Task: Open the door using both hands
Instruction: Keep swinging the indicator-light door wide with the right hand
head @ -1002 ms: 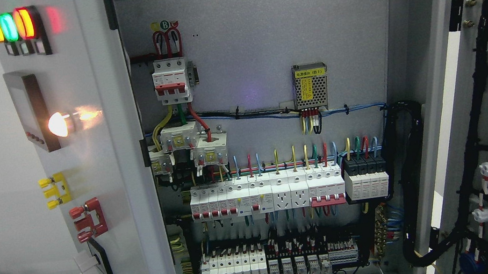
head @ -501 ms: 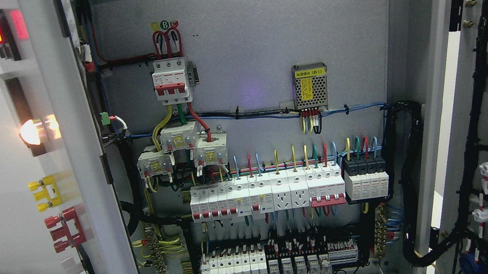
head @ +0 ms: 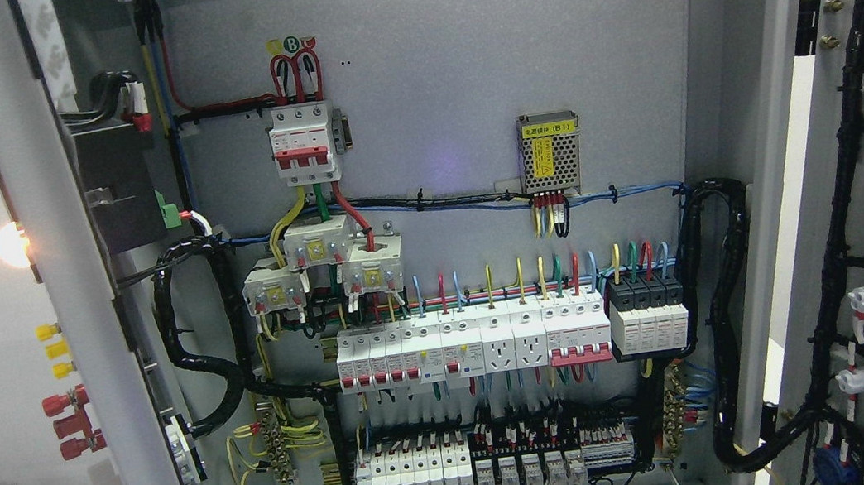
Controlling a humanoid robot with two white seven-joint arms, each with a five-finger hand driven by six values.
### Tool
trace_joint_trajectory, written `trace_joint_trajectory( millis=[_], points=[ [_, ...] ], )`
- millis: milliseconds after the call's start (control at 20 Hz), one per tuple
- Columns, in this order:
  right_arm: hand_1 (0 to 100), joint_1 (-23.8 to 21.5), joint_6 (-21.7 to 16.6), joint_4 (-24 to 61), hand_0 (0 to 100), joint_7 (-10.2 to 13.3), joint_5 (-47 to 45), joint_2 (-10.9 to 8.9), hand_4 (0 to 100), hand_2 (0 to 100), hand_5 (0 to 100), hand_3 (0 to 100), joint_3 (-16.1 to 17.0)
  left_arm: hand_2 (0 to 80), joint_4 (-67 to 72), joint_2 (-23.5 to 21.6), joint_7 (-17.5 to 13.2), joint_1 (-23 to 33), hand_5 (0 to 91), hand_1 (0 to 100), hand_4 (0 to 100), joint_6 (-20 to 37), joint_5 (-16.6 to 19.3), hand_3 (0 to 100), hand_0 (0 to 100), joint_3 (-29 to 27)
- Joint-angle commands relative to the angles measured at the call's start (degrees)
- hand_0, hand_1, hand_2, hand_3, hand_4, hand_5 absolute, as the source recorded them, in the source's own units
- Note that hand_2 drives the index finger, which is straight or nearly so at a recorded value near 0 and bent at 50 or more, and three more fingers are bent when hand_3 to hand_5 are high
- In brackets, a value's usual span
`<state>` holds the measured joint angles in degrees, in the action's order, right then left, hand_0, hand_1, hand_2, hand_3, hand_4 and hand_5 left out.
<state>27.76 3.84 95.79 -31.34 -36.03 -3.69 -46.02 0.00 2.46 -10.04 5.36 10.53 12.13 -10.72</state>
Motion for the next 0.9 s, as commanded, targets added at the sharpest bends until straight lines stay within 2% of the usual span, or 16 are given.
trace_joint_trajectory(
  millis=[0,100,501,851],
  points=[
    [0,0.1,1.2,-0.7,11,0.0,0.3,2.72,0,0,0,0,-1.8,0.0,-1.8,0.0,0.0,0.0,0.0,0,3,0.0,0.0,0,0,0.0],
    [0,0.1,2.4,-0.7,11,0.0,0.6,3.77,0,0,0,0,-1.8,0.0,-1.8,0.0,0.0,0.0,0.0,0,3,-0.1,0.0,0,0,0.0],
    [0,0.1,2.5,-0.7,11,0.2,2.8,5.97,0,0,0,0,-3.1,0.0,-1.8,0.0,0.0,0.0,0.0,0,3,-0.1,0.0,0,0,0.0],
    [0,0.1,2.1,-0.7,11,0.2,5.5,6.76,0,0,0,0,-3.9,0.0,-1.8,0.0,0.0,0.0,0.0,0,3,0.0,0.0,0,0,0.0]
  ],
)
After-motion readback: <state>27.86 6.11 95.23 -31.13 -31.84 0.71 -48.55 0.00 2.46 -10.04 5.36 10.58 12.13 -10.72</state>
